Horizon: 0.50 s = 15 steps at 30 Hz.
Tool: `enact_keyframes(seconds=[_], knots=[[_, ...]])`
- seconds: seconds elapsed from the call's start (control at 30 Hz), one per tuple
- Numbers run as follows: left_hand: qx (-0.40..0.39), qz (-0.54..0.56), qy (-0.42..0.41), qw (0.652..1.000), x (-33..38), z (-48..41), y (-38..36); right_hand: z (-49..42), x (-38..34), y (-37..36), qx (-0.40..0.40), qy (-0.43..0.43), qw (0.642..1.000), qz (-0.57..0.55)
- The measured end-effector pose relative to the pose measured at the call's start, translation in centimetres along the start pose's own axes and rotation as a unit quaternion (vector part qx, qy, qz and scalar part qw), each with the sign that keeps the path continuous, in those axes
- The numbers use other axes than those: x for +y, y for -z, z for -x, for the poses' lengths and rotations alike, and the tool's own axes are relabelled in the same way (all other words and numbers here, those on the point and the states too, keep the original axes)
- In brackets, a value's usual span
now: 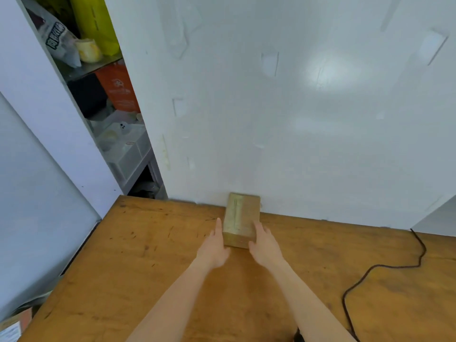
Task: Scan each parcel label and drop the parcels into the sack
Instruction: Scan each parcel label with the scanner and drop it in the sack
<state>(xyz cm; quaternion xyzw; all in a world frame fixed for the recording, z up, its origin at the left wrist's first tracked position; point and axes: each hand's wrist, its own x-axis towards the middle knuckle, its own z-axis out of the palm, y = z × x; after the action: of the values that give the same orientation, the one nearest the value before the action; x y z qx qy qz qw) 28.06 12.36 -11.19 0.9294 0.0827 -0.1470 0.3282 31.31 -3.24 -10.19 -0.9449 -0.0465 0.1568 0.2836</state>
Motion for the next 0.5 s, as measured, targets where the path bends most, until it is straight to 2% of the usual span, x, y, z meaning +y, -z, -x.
enact_keyframes(seconds=[0.07,0.17,0.37,0.43,0.5], knots=[[0.028,0.059,-0.01,0.998,0.4,-0.8,-0.6,-1.0,0.1,-0.6,-0.007,0.004,1.0,-0.017],[0.115,0.119,-0.017,0.986,0.5,-0.9,-1.7,-1.3,0.5,-1.7,0.018,0.009,0.998,-0.065],[0.189,0.197,-0.038,0.961,0.1,1.2,-2.3,-0.2,1.5,-1.5,0.07,0.013,0.99,-0.121],[0.194,0.235,-0.035,0.952,0.1,2.0,-1.9,0.7,1.4,-1.0,0.083,0.016,0.988,-0.132],[0.165,0.266,-0.011,0.95,0.1,3.0,-1.4,1.8,0.8,-0.4,0.109,0.01,0.983,-0.145]])
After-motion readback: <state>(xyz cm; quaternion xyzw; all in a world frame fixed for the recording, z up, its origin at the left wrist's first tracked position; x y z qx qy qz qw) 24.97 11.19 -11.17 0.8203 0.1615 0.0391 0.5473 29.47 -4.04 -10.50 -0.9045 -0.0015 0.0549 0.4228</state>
